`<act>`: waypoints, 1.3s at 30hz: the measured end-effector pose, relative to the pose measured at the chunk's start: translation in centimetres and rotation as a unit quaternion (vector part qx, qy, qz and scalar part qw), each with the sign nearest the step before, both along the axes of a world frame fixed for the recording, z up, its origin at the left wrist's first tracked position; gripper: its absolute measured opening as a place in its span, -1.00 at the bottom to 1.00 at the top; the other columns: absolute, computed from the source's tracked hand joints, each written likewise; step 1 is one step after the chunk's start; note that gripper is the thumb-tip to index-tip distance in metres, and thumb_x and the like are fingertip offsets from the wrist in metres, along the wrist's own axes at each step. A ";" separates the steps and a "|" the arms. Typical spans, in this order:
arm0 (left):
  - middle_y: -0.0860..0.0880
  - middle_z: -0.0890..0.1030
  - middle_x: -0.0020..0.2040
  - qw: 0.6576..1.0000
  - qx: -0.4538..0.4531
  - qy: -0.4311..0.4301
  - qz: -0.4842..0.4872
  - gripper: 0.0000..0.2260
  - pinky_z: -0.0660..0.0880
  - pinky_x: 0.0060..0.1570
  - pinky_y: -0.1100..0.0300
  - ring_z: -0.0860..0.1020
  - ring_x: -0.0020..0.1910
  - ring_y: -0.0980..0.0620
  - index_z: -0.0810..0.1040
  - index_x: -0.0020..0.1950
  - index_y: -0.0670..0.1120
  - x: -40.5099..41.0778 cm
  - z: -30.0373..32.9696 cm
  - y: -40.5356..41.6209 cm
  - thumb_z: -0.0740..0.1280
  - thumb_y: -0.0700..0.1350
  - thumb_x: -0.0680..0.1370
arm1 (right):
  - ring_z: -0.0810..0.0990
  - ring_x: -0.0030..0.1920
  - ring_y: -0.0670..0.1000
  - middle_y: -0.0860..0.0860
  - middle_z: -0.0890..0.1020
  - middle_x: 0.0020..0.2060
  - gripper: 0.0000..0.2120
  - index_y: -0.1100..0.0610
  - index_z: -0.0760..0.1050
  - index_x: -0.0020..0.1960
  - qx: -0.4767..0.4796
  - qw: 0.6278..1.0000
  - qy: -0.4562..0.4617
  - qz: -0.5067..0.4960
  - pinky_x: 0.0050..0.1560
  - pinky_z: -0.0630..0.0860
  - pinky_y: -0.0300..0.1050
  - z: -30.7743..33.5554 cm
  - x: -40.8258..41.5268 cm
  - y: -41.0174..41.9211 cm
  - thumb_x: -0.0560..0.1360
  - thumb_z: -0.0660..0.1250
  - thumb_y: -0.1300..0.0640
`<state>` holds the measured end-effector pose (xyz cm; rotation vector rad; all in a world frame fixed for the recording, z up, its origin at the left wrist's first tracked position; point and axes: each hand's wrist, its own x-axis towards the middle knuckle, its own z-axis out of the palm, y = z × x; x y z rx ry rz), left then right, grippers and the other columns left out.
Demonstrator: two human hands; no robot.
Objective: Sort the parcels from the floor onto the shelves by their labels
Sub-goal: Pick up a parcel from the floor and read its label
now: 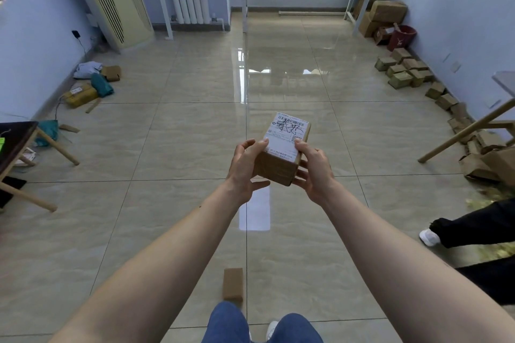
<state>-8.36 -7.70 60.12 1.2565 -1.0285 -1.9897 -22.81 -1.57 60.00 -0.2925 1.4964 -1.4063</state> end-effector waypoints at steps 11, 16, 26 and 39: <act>-0.04 0.65 0.10 0.999 -0.046 -0.017 -0.004 -0.60 0.62 -0.18 0.06 0.63 0.05 -0.03 0.48 0.31 0.05 -1.3 2.1 -2.6 0.40 0.02 0.48 | 0.69 0.02 0.13 0.10 0.69 0.03 -0.62 0.14 0.51 0.20 -0.015 0.999 0.039 -0.022 -0.03 0.65 0.10 1.7 -1.4 -2.2 0.49 0.38 -0.07; 0.01 0.66 0.05 0.998 -0.066 -0.002 0.000 -0.65 0.62 -0.30 0.15 0.65 -0.01 0.02 0.47 0.25 0.13 -3.8 3.1 -4.0 0.40 0.02 0.48 | 0.67 0.06 0.12 0.13 0.67 0.07 -0.69 0.14 0.45 0.16 -0.044 0.998 0.042 -0.026 0.02 0.64 0.13 2.4 -3.3 -3.7 0.52 0.38 0.00; 0.03 0.66 0.06 0.997 -0.071 0.004 0.027 -0.67 0.53 -0.04 -0.04 0.61 0.04 -0.02 0.46 0.28 0.19 -12.6 4.2 -7.9 0.36 0.02 0.52 | 0.66 0.08 0.08 0.10 0.68 0.10 -0.61 0.12 0.50 0.31 -0.059 0.993 0.098 0.034 0.07 0.62 0.08 4.4 -12.1 -8.5 0.51 0.38 0.05; 0.00 0.62 0.21 0.988 -0.137 -0.011 0.073 -0.62 0.57 -0.08 0.16 0.62 0.09 0.06 0.45 0.40 0.10 -21.8 5.3 -16.5 0.32 -0.03 0.57 | 0.65 0.11 0.11 0.07 0.68 0.01 -0.80 0.08 0.51 0.05 -0.046 0.991 0.122 0.017 0.19 0.58 0.12 5.6 -21.0 -18.4 0.47 0.45 0.09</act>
